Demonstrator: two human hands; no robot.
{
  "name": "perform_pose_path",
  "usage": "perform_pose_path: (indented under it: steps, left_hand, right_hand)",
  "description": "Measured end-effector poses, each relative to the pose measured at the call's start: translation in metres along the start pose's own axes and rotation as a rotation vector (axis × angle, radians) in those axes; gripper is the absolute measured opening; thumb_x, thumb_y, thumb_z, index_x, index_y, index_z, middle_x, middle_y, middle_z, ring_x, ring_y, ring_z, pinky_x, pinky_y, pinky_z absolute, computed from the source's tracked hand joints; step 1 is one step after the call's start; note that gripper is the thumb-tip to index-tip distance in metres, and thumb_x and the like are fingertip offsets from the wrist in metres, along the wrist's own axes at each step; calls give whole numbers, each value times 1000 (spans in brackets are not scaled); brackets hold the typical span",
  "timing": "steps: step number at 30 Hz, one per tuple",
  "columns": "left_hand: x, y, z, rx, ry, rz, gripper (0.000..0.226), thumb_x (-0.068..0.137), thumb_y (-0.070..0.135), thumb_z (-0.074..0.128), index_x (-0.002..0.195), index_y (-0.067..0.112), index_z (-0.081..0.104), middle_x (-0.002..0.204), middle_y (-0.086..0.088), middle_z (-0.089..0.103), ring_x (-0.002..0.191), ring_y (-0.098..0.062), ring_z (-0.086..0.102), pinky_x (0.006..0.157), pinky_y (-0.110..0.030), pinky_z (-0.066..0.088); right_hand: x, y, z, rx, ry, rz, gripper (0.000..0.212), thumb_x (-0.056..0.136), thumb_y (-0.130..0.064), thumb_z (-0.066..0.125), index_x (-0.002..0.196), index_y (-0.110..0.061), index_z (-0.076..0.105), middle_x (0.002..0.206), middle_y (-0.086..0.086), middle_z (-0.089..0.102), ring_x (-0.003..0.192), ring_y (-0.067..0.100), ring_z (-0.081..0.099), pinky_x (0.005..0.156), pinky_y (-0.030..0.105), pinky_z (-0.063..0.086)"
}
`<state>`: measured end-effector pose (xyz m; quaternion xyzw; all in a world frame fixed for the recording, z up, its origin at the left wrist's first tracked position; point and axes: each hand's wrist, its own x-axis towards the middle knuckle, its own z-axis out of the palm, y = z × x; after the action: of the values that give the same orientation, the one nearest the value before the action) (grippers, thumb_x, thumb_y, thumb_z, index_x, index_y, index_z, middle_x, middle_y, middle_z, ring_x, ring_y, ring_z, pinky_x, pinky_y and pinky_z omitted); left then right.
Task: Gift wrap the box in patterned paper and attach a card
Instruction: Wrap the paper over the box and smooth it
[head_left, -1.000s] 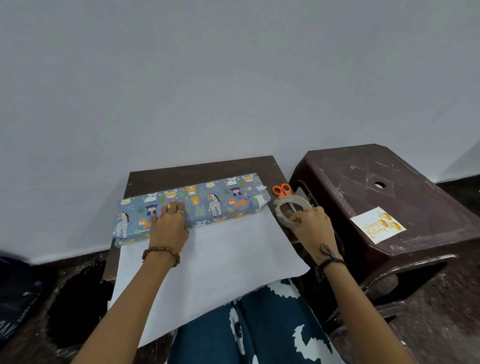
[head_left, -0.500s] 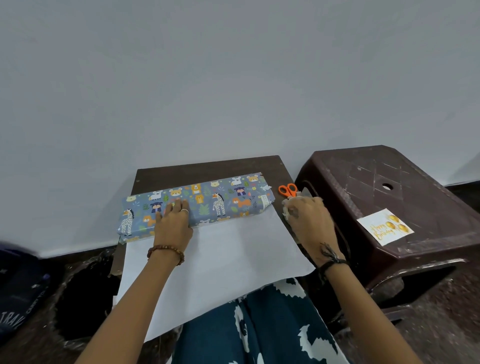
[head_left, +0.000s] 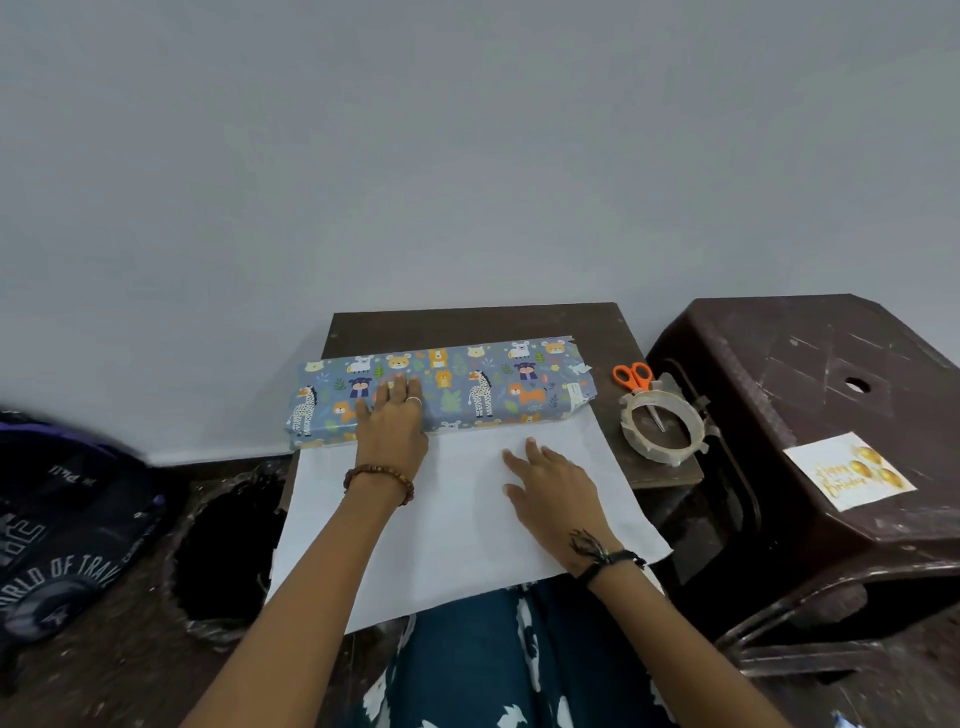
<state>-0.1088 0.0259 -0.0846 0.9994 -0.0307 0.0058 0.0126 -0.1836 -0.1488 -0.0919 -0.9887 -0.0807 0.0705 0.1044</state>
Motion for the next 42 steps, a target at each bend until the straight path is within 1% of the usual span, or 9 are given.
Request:
perform_pose_path:
  steps: [8,12,16,19,23,28,32,35,42]
  left_hand:
    - [-4,4,17,-39,64,-44,62,95,14,45,147,7,12,155,-12,14,143,-30,11,113,-52,9]
    - [-13,-7,45,-36,416,100,75,68,-4,70,137,2,40,136,-21,48,123,-37,49,100,-58,35]
    - [-25,-11,62,22,572,289,79,79,-13,20,149,20,4,157,-9,5,144,-24,7,114,-49,7]
    - [-21,-14,70,93,532,403,79,81,-9,22,148,31,6,156,-4,-13,144,-20,-11,113,-47,1]
    - [-19,-20,75,-21,495,451,81,74,-7,66,134,35,32,155,-1,-15,144,-19,-13,113,-49,-6]
    - [-23,-13,67,-93,543,380,73,68,-13,67,125,24,41,155,0,-17,143,-18,-14,111,-54,-3]
    - [-22,-15,71,-123,616,206,81,68,-17,63,134,18,32,155,-12,13,144,-20,0,112,-46,-6]
    - [-23,-19,66,-65,590,156,95,77,2,56,148,25,-2,145,-15,38,135,-23,22,111,-49,-6]
    - [-19,-33,66,15,522,212,104,78,24,73,146,39,-5,157,-6,-1,144,-24,0,106,-63,-2]
  right_hand:
    - [39,-10,-30,37,271,-182,27,88,-16,59,114,-8,57,120,11,53,112,29,51,91,35,40]
    - [75,-11,-31,-48,182,-272,52,87,-26,62,135,-19,44,143,10,38,133,27,35,110,42,24]
    - [97,-5,-34,-47,175,-282,50,87,-32,60,134,-25,45,135,1,47,124,20,44,98,33,34]
    - [101,-3,-33,-75,190,-295,50,86,-35,61,133,-26,46,134,-1,49,122,19,46,94,32,37]
    - [101,-3,-34,-101,177,-297,54,85,-35,63,135,-27,44,137,0,47,125,19,45,95,32,37]
    - [99,-3,-36,-89,167,-300,55,85,-34,63,136,-27,44,137,-1,47,123,18,46,94,30,37]
    - [96,-4,-37,-69,159,-299,54,86,-31,62,136,-26,43,138,0,46,124,18,44,96,30,34]
    - [95,-5,-37,-59,151,-304,53,87,-30,61,137,-25,42,141,1,43,126,20,44,98,31,35]
    - [99,-5,-44,-49,141,-307,50,86,-31,63,134,-25,47,133,2,51,115,21,52,84,30,43]
